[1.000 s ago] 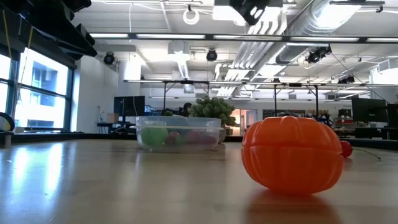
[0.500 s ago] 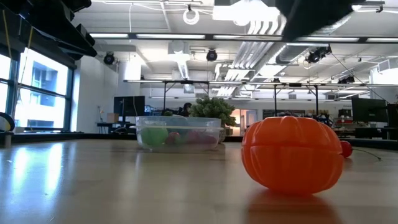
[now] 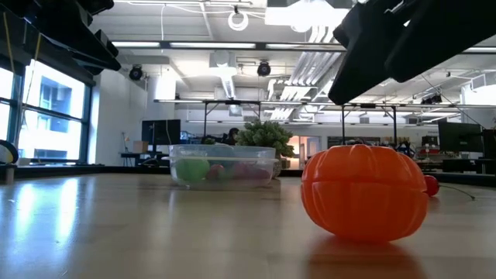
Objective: Pick and placing Produce into tupperware
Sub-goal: Put the orange pumpkin into the transparent bin
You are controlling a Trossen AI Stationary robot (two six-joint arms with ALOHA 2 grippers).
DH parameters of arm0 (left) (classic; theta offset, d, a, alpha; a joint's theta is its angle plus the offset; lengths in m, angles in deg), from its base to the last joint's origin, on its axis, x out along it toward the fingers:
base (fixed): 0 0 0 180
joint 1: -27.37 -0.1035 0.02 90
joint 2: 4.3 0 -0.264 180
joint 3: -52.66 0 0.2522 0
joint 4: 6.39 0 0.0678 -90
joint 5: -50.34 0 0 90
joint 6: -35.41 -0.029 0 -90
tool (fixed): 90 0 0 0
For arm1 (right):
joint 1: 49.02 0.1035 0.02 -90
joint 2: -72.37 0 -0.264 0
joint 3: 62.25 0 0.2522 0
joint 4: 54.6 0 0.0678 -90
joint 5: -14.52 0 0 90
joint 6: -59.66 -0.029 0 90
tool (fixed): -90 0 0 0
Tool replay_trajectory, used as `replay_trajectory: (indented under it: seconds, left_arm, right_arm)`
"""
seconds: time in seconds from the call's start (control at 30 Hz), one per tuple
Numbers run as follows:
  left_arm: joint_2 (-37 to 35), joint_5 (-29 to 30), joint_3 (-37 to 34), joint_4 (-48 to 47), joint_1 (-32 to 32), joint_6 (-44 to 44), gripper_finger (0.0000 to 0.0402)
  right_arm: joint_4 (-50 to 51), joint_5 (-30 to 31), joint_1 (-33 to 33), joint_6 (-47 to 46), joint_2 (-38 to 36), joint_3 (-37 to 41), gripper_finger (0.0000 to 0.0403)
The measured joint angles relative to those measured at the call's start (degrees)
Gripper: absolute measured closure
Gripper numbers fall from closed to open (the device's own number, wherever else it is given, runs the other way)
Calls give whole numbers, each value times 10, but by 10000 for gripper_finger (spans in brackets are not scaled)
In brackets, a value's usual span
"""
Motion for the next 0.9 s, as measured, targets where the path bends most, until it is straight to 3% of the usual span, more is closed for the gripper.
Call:
replay_trajectory:
  seconds: [0.27, 0.9]
  left_arm:
    - [0, 0, 0, 0, 0, 0, 300]
    - [0, 0, 0, 0, 0, 0, 300]
  right_arm:
    - [0, -14, -2, -42, 2, 0, 119]
    - [-18, -48, -4, -49, 46, 0, 119]
